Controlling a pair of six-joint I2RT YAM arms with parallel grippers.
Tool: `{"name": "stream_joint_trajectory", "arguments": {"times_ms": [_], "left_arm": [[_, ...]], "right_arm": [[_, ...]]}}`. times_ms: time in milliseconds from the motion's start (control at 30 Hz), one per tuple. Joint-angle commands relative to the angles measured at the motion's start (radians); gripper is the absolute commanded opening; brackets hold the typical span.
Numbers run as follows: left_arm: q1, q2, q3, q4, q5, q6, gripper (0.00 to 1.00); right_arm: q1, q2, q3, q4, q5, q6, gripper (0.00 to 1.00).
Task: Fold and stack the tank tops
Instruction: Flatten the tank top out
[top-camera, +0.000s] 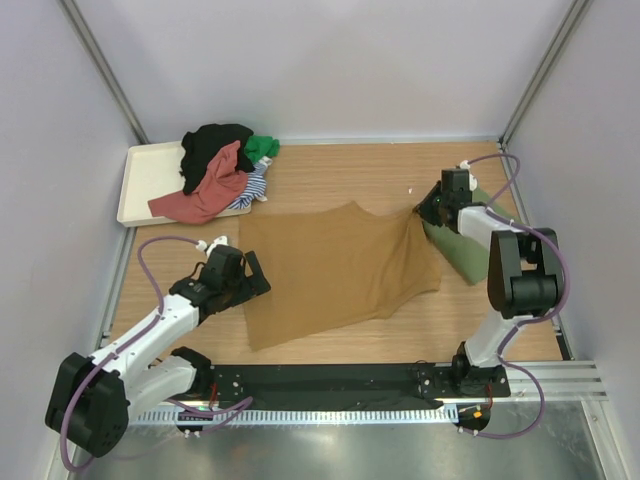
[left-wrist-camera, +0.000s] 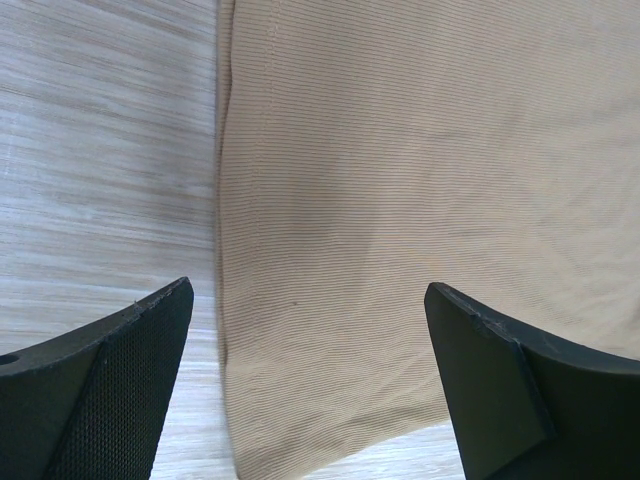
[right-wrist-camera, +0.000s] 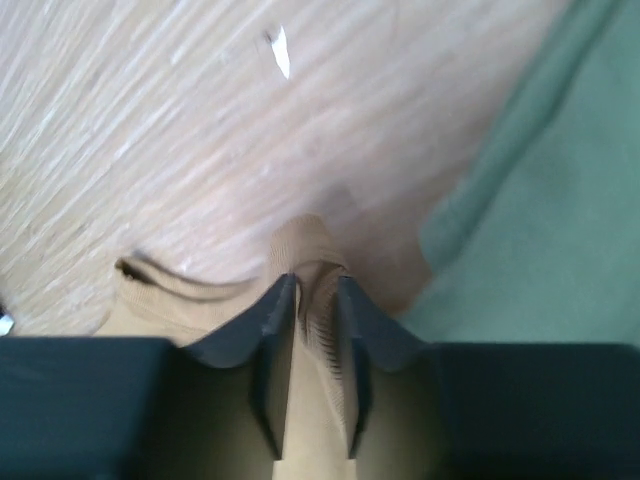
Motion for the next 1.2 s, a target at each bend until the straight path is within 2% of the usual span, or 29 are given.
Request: {"name": "stream_joint_trajectory", "arguments": {"times_ms": [0,33,100,133,233,400,533,700,867,967,1167], "left_arm": [[-0.001,-0.006,0.002,-0.015,-0.03,0.008,0.98],[-0.001,-0.008,0.008,-0.021,-0.033,0.008,0.98],[-0.001,-0.022,0.015,-0.045,-0.036,0.008,0.99],[-0.001,-0.029,0.023,-0.053,-0.033,0.007,0.98],[-0.001,-0.08,0.026,-0.076,-0.001,0.003,0.98],[-0.009,-0.143,0.014,-0.118,-0.049,-0.038,0.98],[-0.009,-0.09,0.052,-0.119,-0.141,-0.052,1.0],[0.01,0.012,0.164,-0.085,-0.232,0.023,1.0],[0.081,0.167,0.296,-0.016,-0.238,0.074,0.99],[0.141,0.28,0.371,0.02,-0.209,0.083,0.92],[0.175,0.523,0.528,0.083,-0.166,0.122,0.68]], "right_arm": [[-0.001,0.052,0.092,0.005,0.046,-0.013,0.31],[-0.002,0.051,0.094,-0.001,0.045,-0.013,0.39],[-0.001,0.028,0.072,-0.01,0.059,-0.016,0.49],[-0.002,-0.009,0.062,-0.021,0.068,-0.026,0.59],[-0.001,-0.102,0.032,-0.1,0.131,-0.046,0.65],[0.074,-0.262,-0.038,-0.205,0.235,-0.123,0.62],[0.09,-0.305,-0.064,-0.188,0.103,-0.161,0.56],[0.145,-0.192,0.048,-0.19,-0.033,-0.207,0.59],[0.219,-0.016,0.247,-0.231,-0.053,-0.227,0.58],[0.24,0.092,0.345,-0.248,-0.055,-0.233,0.57],[0.243,0.264,0.494,-0.248,-0.085,-0.235,0.56]]}}
